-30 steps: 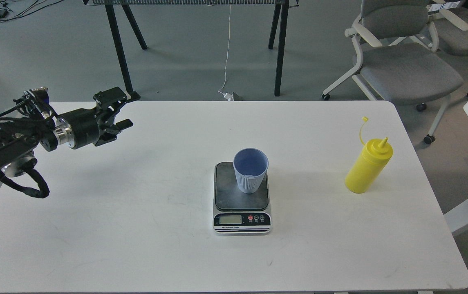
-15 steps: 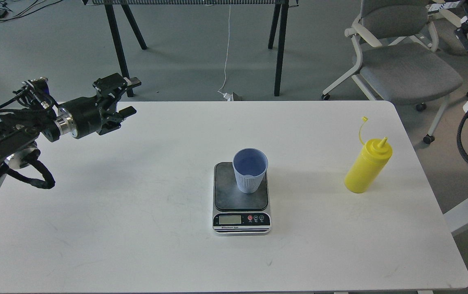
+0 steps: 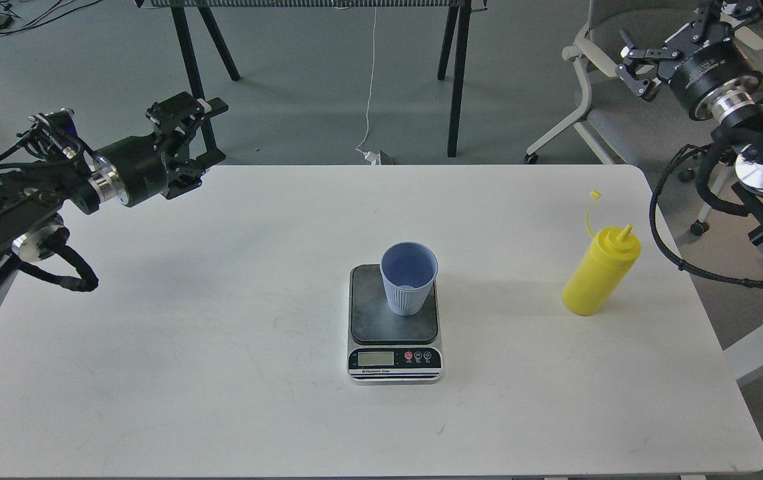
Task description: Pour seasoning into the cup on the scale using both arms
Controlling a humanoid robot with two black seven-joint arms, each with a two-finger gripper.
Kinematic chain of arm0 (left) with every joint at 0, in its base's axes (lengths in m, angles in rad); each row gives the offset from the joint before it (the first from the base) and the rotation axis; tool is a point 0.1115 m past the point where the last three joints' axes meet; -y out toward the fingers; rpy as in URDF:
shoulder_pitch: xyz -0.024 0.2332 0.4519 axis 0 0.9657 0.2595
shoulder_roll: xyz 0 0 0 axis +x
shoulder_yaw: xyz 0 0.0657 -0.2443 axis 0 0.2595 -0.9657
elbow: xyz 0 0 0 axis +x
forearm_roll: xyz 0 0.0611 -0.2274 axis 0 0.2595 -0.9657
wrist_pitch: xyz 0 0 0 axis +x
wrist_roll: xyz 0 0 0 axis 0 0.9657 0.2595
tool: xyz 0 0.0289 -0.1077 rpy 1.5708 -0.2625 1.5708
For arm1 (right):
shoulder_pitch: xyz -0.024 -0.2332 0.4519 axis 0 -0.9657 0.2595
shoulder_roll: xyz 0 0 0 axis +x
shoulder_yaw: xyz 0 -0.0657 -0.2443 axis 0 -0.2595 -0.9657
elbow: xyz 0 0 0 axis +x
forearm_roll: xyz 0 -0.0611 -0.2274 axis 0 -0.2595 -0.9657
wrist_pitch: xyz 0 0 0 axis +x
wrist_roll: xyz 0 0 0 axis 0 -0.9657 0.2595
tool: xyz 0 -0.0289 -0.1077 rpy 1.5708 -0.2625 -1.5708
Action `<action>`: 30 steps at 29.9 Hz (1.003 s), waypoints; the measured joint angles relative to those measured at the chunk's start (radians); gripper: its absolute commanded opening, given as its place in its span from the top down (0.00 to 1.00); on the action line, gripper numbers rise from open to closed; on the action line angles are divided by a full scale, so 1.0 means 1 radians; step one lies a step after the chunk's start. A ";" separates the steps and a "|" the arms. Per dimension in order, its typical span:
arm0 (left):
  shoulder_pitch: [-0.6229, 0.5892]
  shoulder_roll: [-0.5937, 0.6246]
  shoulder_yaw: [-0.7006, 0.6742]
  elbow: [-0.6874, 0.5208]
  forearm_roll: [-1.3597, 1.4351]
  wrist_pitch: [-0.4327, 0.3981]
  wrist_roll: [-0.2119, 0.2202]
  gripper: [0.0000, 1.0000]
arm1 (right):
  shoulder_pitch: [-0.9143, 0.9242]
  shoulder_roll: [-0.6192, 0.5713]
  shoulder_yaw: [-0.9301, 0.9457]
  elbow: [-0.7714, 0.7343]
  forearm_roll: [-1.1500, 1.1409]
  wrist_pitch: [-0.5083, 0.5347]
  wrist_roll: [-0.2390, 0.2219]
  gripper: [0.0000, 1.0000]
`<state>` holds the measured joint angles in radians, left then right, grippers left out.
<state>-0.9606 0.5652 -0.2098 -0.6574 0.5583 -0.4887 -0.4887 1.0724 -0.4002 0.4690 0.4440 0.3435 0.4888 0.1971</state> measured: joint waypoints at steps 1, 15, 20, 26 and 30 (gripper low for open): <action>-0.006 -0.002 -0.001 0.001 0.000 0.000 0.000 0.01 | 0.006 0.016 -0.010 -0.016 0.000 0.000 0.001 0.01; -0.045 -0.020 -0.026 0.006 -0.005 0.000 0.000 0.01 | 0.004 0.062 -0.035 -0.039 -0.020 0.000 0.001 0.01; -0.031 -0.012 -0.095 0.006 -0.051 0.000 0.000 0.01 | -0.022 0.053 -0.027 -0.030 -0.038 0.000 0.000 0.01; -0.021 -0.012 -0.148 0.027 -0.134 0.000 0.000 0.01 | -0.076 0.011 -0.013 -0.031 -0.038 0.000 0.004 0.01; -0.020 -0.023 -0.175 0.045 -0.153 0.000 0.000 0.01 | -0.130 -0.011 0.026 -0.021 -0.037 0.000 0.011 0.01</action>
<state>-0.9803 0.5420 -0.3853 -0.6128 0.4054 -0.4886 -0.4887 0.9423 -0.4116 0.4954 0.4231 0.3060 0.4887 0.2082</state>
